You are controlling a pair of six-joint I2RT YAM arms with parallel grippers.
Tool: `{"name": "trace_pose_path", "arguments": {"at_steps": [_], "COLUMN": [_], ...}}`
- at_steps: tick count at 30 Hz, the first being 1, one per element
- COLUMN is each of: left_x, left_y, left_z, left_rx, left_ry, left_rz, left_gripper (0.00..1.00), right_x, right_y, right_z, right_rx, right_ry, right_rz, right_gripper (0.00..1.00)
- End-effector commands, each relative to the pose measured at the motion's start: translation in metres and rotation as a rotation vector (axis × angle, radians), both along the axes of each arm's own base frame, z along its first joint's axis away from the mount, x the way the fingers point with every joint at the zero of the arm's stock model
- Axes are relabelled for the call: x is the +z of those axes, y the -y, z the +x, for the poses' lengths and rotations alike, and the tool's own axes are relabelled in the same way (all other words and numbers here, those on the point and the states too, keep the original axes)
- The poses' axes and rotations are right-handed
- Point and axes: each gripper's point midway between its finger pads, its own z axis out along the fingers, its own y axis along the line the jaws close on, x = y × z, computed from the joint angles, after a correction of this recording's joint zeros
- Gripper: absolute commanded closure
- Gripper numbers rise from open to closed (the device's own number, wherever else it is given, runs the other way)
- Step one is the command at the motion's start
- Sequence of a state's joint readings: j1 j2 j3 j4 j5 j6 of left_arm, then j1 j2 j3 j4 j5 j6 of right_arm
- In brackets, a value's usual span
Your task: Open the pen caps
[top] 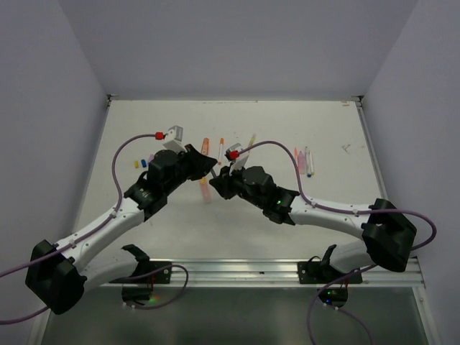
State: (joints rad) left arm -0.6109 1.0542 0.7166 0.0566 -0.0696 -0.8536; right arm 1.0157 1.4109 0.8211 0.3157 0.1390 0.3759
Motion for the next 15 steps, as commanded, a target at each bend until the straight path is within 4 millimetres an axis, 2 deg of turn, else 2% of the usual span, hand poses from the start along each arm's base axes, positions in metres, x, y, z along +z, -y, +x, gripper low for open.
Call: {"name": "trace_pose_path", "arguments": {"at_steps": [1,4,8,15], "left_x": [0.098,0.118,0.138,0.145], "left_y": [-0.087,-0.111,-0.130,-0.162], "left_z": [0.063,0.069,0.070,0.073], "left_rx": [0.425,0.515,0.579,0.660], "left_ry": [0.259,0.300,0.343,0.355], "left_rz": [-0.120,-0.151,-0.175,-0.217], "left_gripper": [1.00,1.00,1.00,1.00], "right_x": [-0.072,-0.082,-0.090,-0.096], "right_y": [0.039,0.045,0.047,0.046], "right_z": [-0.032,-0.036,-0.040,-0.043], "right_rx": [0.041,0.046,0.057,0.080], "right_ry": [-0.122,-0.134,-0.145,-0.146], "right_rz": [-0.240,-0.265,-0.275,-0.281], "right_gripper": [1.00,1.00,1.00,1.00]}}
